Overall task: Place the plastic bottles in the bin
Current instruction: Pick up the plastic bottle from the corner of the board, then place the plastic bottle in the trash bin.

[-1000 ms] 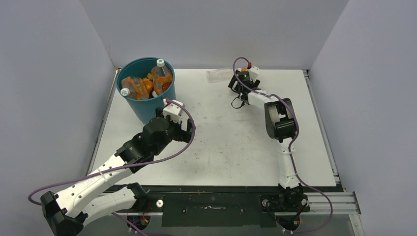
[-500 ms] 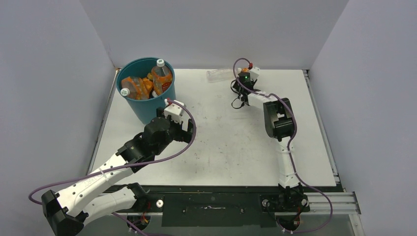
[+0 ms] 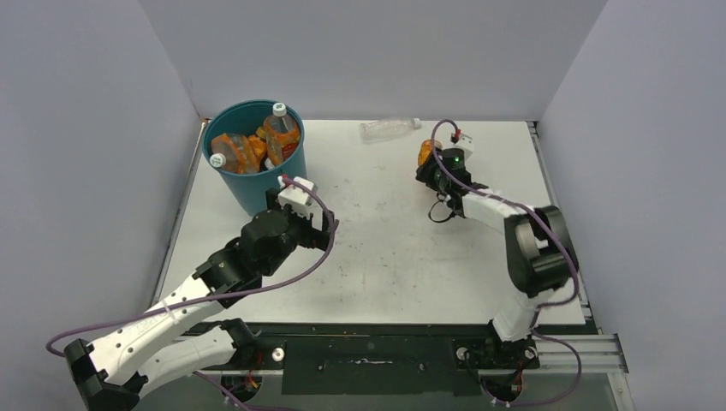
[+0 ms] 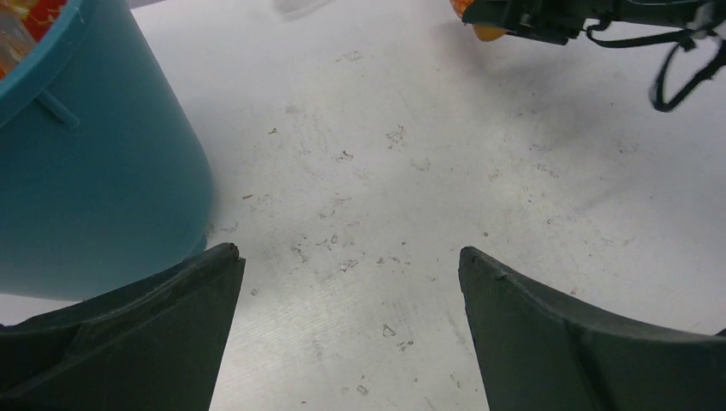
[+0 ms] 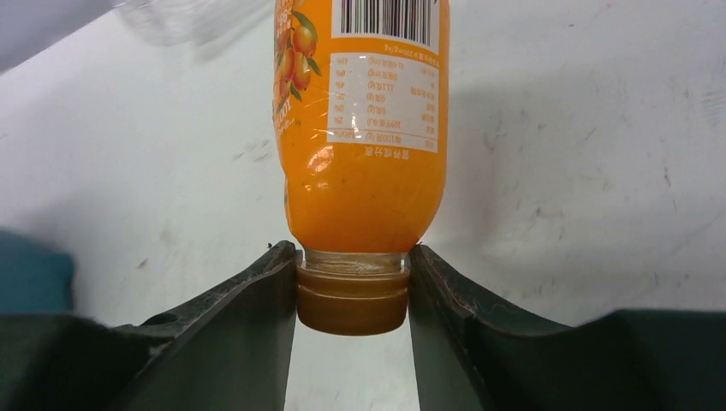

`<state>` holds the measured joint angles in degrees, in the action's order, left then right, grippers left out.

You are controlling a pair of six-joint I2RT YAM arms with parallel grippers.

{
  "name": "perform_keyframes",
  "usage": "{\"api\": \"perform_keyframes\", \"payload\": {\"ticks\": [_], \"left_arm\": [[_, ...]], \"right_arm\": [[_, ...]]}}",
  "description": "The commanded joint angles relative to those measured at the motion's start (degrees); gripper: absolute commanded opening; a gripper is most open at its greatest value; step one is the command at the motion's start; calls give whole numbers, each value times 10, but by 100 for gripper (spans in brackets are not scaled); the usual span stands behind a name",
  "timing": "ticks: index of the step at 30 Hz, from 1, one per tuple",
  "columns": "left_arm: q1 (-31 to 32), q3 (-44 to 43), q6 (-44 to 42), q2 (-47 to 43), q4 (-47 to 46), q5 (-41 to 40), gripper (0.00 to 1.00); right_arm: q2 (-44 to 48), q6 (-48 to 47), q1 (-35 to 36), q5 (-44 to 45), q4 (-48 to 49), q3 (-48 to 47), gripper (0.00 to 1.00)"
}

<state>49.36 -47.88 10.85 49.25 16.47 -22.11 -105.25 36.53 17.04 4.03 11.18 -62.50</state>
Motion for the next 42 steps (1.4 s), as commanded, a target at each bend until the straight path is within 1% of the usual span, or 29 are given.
{"api": "perform_keyframes", "payload": {"ticks": [1, 5, 8, 11, 15, 18, 20, 23, 25, 27, 29, 30, 33, 36, 42], "left_arm": [[7, 17, -20, -50, -58, 0, 97], [10, 43, -37, -82, -114, 56, 96], [16, 61, -64, -108, -152, 106, 96], [29, 84, -102, -150, -199, 159, 96], [53, 108, -195, -210, -225, 265, 96], [56, 119, -318, -226, -198, 357, 96], [60, 119, -387, -219, -170, 382, 96], [72, 111, -484, -177, -127, 378, 96], [91, 108, -538, -147, -129, 364, 96], [124, 105, -594, -118, -139, 331, 96], [163, 98, -641, -93, -150, 289, 96], [175, 95, -657, -83, -155, 273, 96], [198, 91, -696, -58, -178, 260, 96], [215, 83, -738, -29, -175, 232, 96], [218, 68, -756, 5, -183, 228, 96]], "right_arm": [[171, -2, 43, -85, -28, 75, 5], [284, -45, 105, -113, -168, 100, 5], [350, -86, 154, -135, -289, 80, 5], [406, -112, 202, -126, -412, 47, 5], [468, -96, 226, -158, -516, 18, 5], [496, -95, 227, -207, -563, -3, 5], [500, -117, 227, -245, -592, -21, 5], [495, -147, 227, -298, -635, -49, 5], [495, -159, 228, -327, -651, -57, 5], [497, -167, 229, -346, -661, -61, 5], [498, -172, 230, -348, -673, -64, 5], [498, -175, 230, -347, -679, -65, 5], [497, -174, 232, -347, -685, -64, 5], [494, -174, 237, -328, -689, -59, 5], [488, -166, 261, -325, -676, -49, 5]]}}
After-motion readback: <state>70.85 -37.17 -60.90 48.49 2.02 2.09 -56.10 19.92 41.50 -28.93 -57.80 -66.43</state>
